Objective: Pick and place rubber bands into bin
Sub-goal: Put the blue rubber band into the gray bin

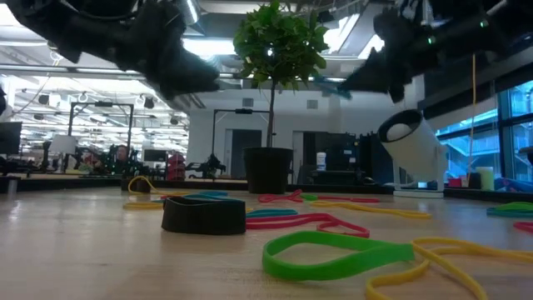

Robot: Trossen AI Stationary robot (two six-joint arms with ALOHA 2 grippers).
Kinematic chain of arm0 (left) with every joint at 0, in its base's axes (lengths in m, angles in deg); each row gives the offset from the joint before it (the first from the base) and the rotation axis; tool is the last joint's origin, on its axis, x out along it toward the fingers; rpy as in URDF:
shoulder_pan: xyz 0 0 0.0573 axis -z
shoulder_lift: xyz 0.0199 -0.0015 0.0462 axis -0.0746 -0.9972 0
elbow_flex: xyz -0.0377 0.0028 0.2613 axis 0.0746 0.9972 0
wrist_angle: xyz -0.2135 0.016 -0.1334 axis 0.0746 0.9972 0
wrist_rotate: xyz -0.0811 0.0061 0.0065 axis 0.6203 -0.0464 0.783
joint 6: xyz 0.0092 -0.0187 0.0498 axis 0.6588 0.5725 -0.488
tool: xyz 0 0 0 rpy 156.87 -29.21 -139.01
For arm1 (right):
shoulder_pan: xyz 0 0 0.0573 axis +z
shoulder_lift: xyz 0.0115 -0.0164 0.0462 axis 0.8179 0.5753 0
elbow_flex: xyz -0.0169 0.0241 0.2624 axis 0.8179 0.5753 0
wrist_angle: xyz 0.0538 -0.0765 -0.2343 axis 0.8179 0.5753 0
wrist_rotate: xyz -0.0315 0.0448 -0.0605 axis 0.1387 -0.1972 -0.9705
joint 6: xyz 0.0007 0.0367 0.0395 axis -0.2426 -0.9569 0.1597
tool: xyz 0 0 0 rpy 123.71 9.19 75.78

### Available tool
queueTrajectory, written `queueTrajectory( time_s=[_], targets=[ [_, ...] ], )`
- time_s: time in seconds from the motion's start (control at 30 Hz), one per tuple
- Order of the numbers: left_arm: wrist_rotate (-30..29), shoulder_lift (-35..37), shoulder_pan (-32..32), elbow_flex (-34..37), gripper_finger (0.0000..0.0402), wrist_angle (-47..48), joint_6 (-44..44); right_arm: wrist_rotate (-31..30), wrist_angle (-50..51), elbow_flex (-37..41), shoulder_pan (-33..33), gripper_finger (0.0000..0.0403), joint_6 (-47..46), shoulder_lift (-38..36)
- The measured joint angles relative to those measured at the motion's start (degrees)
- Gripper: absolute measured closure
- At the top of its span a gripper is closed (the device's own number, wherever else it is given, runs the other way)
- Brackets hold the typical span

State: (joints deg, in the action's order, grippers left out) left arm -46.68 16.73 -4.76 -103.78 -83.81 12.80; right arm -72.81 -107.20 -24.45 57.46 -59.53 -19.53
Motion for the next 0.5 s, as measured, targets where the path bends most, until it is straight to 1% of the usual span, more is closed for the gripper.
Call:
queueTrajectory(
  time_s=[0.07, 0.13, 0.2, 0.27, 0.37, 0.5],
  targets=[
    [-1.31, -3.31, 0.65, 0.00, 0.0222, -6.80, -0.16, 0.03, -2.62, -0.08, 0.60, 0.0401, 1.42, 0.00],
    [-3.72, -6.68, 1.04, -0.02, 0.0222, -13.89, -0.45, 0.02, -2.50, -0.71, 1.20, 0.0401, 2.16, 0.05],
    [-5.28, -9.75, 1.31, -0.02, 0.0222, -19.45, -0.46, -0.02, -2.87, -1.72, 1.87, 0.0401, 2.30, 0.96],
    [-5.54, -12.70, 1.54, -0.17, 0.0222, -23.82, -0.47, 0.00, -2.78, -2.86, 2.49, 0.0401, 2.60, 2.61],
    [-5.50, -16.87, 1.58, -1.73, 0.0222, -26.71, -0.47, 0.00, -2.80, -5.48, 3.44, 0.0402, 4.06, 6.86],
    [-5.24, -22.48, 1.58, -5.65, 0.0222, -26.87, -0.47, -0.02, -2.72, -9.70, 4.96, 0.0402, 7.81, 13.77]
  ],
)
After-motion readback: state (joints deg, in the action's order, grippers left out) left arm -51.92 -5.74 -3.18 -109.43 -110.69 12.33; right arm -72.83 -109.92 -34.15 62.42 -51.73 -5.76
